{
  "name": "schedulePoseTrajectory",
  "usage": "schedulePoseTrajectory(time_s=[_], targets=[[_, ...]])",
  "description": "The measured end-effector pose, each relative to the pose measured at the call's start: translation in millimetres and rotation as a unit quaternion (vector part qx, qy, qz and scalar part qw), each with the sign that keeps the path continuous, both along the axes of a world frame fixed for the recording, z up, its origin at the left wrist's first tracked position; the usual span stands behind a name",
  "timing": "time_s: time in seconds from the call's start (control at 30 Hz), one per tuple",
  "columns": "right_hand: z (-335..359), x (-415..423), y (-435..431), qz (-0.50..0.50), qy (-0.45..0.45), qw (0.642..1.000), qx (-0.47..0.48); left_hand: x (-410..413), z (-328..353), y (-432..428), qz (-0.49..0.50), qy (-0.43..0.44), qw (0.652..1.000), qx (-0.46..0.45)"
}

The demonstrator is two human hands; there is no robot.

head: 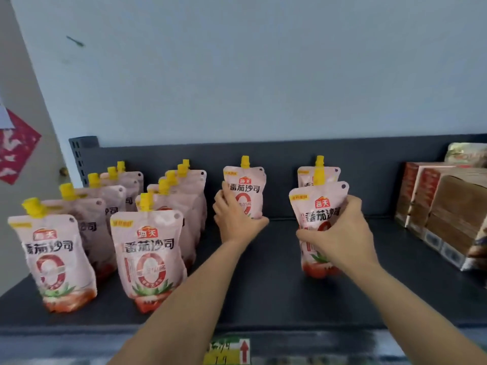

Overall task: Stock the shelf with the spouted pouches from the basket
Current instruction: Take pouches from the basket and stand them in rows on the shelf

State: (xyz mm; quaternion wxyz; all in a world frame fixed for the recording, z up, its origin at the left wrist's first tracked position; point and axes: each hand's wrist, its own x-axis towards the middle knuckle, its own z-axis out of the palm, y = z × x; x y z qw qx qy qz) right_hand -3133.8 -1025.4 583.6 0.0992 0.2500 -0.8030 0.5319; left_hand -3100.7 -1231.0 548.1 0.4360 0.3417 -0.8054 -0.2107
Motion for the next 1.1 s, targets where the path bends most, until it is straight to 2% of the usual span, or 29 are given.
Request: schedulePoseTrajectory(time_s=[0.1,0.33,0.5,0.6,0.73,0.9,1.1], targets=[[-6.8,-8.3,-6.2,0.01,-0.01,1.0,0.012,-12.9,-10.7,-7.7,0.014,0.0,1.0,0.017],[-11.5,-15.2,-18.9,0.019,-0.011,0.999,0.027,-25.5,-20.7,-19.7,-0.007,0.071,0.997,0.02],[-14.4,-16.4,-21.0,0.026,-0.018,0.999,0.024,-23.3,-17.7,-15.9,-0.014,0.091,0.994,0.055],[-14.9,-18.6,-16.8,0.03,-0.021,0.999,0.031,-17.1,-13.7,-12.8,-0.017,0.067,0.994,0.085],[-15.9,-19.2,-9.7,0.034,-0.019,0.998,0.057,-0.6,-10.0,-12.6,-0.021,-0.042,0.995,0.084],[-12.1,-14.3,-17.0,0.029,-0.003,0.999,0.04,16.7,-4.4,-14.9,-0.106,-0.028,0.984,0.142],[0.5,-9.0,-46.9,0.048,0.02,0.998,0.026,24.1,0.9,-14.4,-0.146,-0.02,0.979,0.144]])
